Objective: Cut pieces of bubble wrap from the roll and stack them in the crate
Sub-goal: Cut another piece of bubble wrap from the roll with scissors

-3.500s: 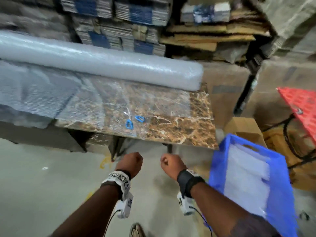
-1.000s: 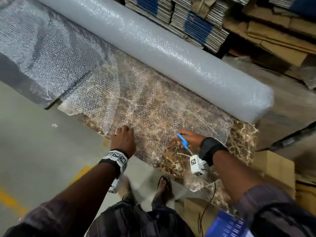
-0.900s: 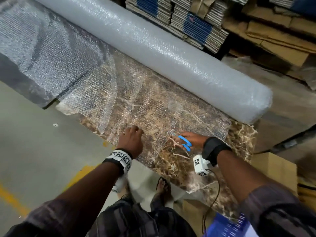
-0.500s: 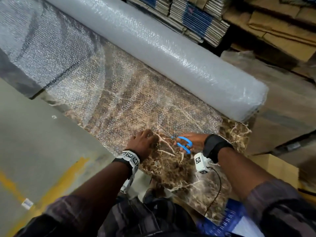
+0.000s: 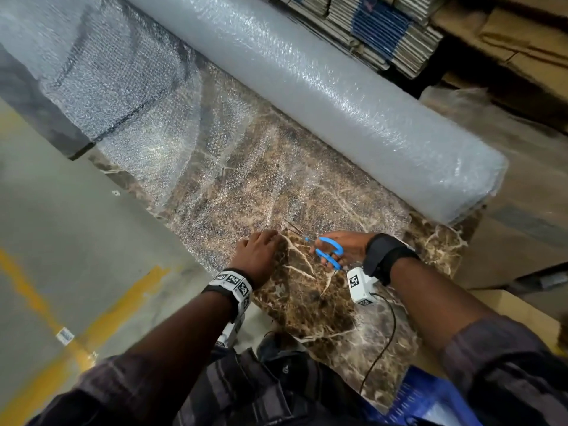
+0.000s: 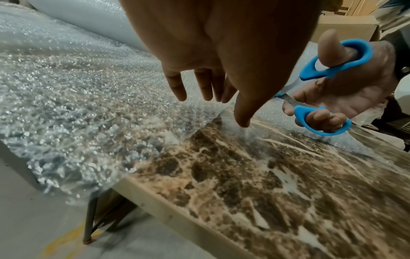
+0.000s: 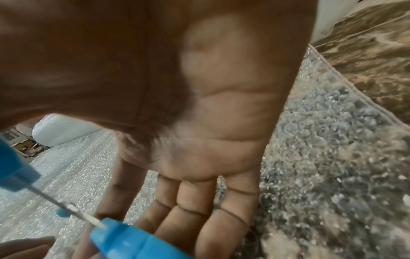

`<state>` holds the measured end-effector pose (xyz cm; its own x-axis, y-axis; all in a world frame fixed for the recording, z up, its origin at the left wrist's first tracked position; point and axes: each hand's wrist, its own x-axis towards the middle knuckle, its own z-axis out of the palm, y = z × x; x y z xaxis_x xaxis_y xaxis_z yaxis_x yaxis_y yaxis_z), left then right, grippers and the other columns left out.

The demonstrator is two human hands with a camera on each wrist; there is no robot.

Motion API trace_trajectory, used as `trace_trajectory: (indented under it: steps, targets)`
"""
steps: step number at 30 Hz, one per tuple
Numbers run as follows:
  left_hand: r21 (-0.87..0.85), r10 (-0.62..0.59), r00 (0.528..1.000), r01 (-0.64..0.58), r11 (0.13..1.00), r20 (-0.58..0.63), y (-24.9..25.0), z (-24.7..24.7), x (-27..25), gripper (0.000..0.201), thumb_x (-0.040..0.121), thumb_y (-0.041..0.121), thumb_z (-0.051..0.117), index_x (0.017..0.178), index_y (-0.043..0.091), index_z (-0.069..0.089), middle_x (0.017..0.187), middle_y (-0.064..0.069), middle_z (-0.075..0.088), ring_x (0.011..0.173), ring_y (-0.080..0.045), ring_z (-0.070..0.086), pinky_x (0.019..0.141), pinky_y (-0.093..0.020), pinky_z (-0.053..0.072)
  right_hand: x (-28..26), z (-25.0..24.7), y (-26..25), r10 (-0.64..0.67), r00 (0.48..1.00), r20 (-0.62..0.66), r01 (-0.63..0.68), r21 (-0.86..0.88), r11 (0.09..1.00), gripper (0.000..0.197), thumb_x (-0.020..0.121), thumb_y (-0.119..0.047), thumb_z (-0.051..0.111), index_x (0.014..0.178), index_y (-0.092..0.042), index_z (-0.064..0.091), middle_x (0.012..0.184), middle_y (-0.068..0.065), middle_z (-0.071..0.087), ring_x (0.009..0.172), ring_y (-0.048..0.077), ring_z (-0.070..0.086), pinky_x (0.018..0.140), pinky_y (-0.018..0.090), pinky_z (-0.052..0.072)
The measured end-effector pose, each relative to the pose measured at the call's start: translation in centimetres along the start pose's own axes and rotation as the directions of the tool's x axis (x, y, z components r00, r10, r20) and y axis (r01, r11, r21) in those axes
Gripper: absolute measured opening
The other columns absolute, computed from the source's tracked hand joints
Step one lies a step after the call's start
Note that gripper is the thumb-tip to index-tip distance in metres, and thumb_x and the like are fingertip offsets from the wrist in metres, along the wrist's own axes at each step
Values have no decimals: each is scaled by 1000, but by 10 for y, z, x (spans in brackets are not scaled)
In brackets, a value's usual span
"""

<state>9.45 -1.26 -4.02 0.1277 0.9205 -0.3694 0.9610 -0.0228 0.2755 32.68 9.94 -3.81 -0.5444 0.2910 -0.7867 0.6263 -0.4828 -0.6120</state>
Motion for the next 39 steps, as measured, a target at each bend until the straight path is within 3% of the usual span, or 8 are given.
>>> trace_trajectory:
  steps: [7,14,18,20,22,30,33,39]
  targets:
    - [13,-15,1000,15,1000,4,2,3,-2,58,96,31,47,150,23,30,155,-4,27,138,-27,30,110,-53,31,5,2,-6,-34,999,-1,34,17,999,104,41,-78,81,114,-6,61,81,7,64,63,18,61,52,24,54]
    - [17,-37,996,39,999,-78,9,3,-4,58,96,25,49,150,17,30,155,-9,27,136,-30,33,110,-50,31,14,3,-10,-28,1000,-13,27,-23,999,96,45,-79,78,110,-10,63,78,5,66,63,18,62,52,25,53]
    - [-5,-24,996,23,1000,-81,7,5,-8,61,95,27,52,151,18,27,156,-8,26,136,-28,33,111,-48,32,21,2,-12,-21,1000,-15,21,-13,1000,77,65,-74,71,108,-11,63,81,7,66,62,19,63,49,24,50]
    - [-15,-10,996,8,1000,-93,7,4,-10,62,95,28,53,151,18,27,156,-7,25,136,-28,34,111,-48,32,23,3,-14,-7,999,-33,7,23,1000,50,87,-57,59,106,-11,62,83,9,63,59,18,61,45,22,48]
    - [-27,0,995,-3,1000,-99,8,2,-11,61,96,29,53,151,19,28,156,-7,25,135,-28,35,111,-49,31,23,5,-16,0,999,-44,2,46,999,40,93,-49,54,104,-11,61,81,9,62,54,16,60,44,21,47]
    - [-41,24,992,-30,999,-124,5,3,-13,61,96,31,55,150,20,30,155,-6,28,131,-26,40,109,-46,33,31,2,-15,-48,999,-21,47,-20,999,79,55,-77,76,99,-12,64,82,13,69,59,25,63,51,27,51]
    - [-36,19,993,-24,999,-120,4,3,-12,61,96,33,55,150,22,30,155,-4,27,131,-24,39,110,-46,31,33,1,-13,-86,996,-35,84,-67,994,87,52,-84,71,101,-12,64,83,12,71,66,28,62,57,31,54]
    - [-42,8,996,-12,999,-85,4,2,-10,61,96,36,54,151,23,30,155,-4,27,134,-25,37,111,-48,29,33,5,-10,-161,985,-69,151,-124,981,87,49,-88,67,94,-14,63,72,6,68,55,20,61,51,27,51]
